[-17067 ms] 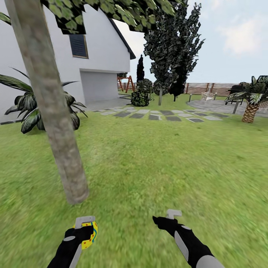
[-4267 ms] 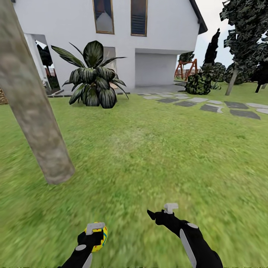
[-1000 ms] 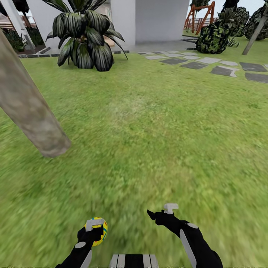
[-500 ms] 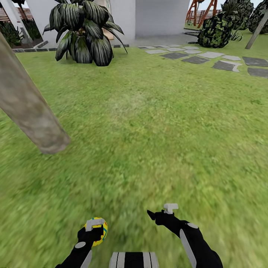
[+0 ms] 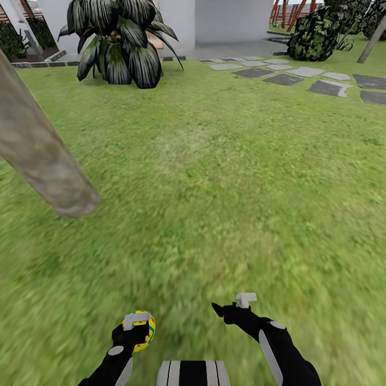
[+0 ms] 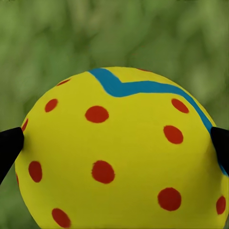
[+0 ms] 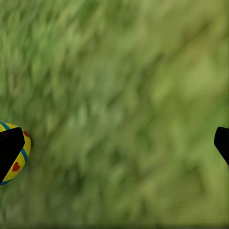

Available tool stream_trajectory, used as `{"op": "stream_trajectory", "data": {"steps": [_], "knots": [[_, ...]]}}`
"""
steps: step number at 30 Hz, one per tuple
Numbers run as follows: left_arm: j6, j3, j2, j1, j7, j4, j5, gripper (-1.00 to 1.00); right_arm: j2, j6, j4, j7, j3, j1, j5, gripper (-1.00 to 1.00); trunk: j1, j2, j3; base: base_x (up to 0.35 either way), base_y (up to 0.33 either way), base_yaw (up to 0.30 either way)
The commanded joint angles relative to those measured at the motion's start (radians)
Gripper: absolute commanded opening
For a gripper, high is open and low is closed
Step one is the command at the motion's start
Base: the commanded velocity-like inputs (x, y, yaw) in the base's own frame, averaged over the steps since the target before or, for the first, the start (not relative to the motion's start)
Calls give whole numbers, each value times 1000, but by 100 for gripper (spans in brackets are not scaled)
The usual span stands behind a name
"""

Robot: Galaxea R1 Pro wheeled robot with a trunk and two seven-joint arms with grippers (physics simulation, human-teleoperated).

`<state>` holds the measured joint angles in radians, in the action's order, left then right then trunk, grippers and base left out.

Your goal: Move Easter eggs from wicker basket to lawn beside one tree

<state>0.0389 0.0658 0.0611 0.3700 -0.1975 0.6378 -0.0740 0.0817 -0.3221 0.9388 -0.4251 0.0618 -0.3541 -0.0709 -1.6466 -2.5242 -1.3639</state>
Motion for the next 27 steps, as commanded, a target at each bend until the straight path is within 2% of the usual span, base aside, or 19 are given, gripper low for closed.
{"op": "stream_trajectory", "data": {"steps": [1,10,15,25,26,27], "knots": [[4,6,-1,0,-6,-20,-12,-100,1,-9,1,-4,4,0,-7,100,0,0,-1,0,0,0],[3,5,-3,-1,-5,-18,-12,-100,1,-9,1,-4,4,0,-7,100,0,0,-1,0,0,0],[-35,4,-4,-2,-9,-20,-12,-100,0,-9,0,-4,4,0,-8,100,0,0,-1,0,0,0],[-39,3,-6,-2,-11,-20,-12,-100,0,-9,0,-4,5,0,-8,100,0,0,-1,0,0,0],[-39,3,-6,-2,-12,-20,-12,100,0,-9,0,-4,5,0,-8,100,0,0,-1,0,0,0],[-39,3,-5,-2,-14,-20,-12,100,0,-9,0,-4,4,0,-8,100,0,0,-1,0,0,0]]}}
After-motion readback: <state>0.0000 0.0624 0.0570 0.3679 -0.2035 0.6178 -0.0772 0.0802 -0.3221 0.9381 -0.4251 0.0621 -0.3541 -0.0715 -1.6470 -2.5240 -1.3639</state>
